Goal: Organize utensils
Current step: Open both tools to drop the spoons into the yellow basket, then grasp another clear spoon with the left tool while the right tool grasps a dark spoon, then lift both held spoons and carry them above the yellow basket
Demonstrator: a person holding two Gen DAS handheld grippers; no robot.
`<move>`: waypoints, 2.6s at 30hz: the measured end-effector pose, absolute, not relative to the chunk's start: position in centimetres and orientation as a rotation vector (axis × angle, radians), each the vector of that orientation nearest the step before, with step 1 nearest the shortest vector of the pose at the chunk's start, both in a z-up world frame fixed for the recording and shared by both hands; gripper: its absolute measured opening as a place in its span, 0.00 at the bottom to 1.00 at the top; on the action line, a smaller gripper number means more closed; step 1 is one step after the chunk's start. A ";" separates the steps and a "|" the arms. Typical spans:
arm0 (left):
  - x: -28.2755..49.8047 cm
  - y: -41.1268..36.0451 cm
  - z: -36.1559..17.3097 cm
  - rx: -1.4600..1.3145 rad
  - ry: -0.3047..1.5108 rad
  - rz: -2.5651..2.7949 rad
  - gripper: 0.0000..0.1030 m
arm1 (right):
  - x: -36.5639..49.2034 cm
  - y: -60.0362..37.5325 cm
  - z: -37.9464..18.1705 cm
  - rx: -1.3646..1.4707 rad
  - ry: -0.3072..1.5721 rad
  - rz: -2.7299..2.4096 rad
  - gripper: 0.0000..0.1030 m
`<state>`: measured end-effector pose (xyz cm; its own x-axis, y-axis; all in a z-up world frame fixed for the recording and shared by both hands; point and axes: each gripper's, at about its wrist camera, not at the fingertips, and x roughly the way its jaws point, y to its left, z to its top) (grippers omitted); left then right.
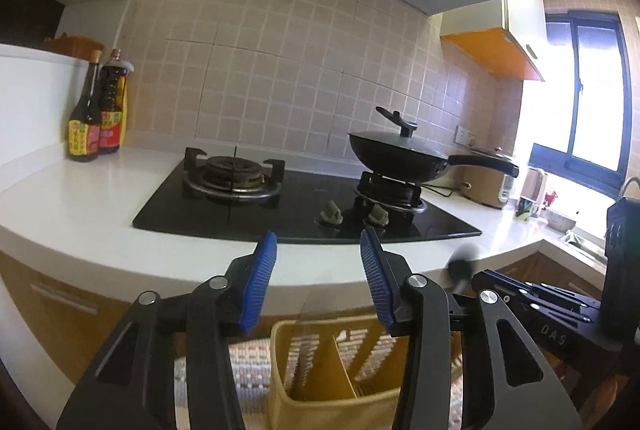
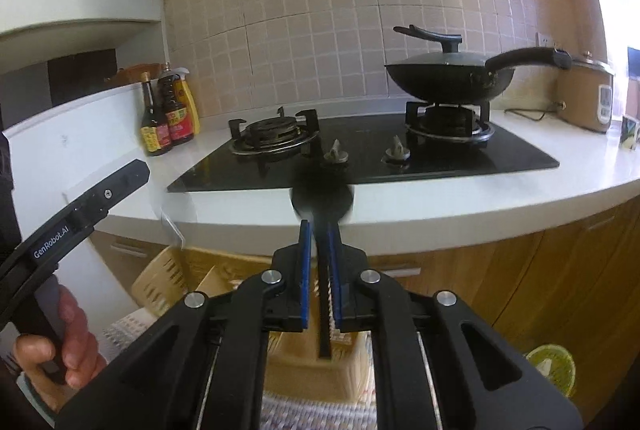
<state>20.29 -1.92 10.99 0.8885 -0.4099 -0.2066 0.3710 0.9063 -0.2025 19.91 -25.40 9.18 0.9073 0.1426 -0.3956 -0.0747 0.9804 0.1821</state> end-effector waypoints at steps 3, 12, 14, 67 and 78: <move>18.8 -0.9 11.3 -0.171 0.269 -0.413 0.47 | 18.2 -25.8 9.6 0.198 0.441 0.133 0.10; 13.1 3.1 12.2 -0.227 0.374 -0.450 0.61 | 11.7 -25.1 11.2 0.197 0.474 0.132 0.48; 12.2 3.5 12.2 -0.221 0.404 -0.457 0.61 | 10.5 -24.5 11.3 0.180 0.499 0.130 0.48; 9.2 -2.0 -5.2 0.203 1.102 -0.386 0.11 | 9.3 -25.0 -3.4 0.240 1.154 0.133 0.10; 10.9 0.1 -5.2 0.205 1.134 -0.355 0.38 | 9.7 -25.5 -4.4 0.081 1.233 0.030 0.10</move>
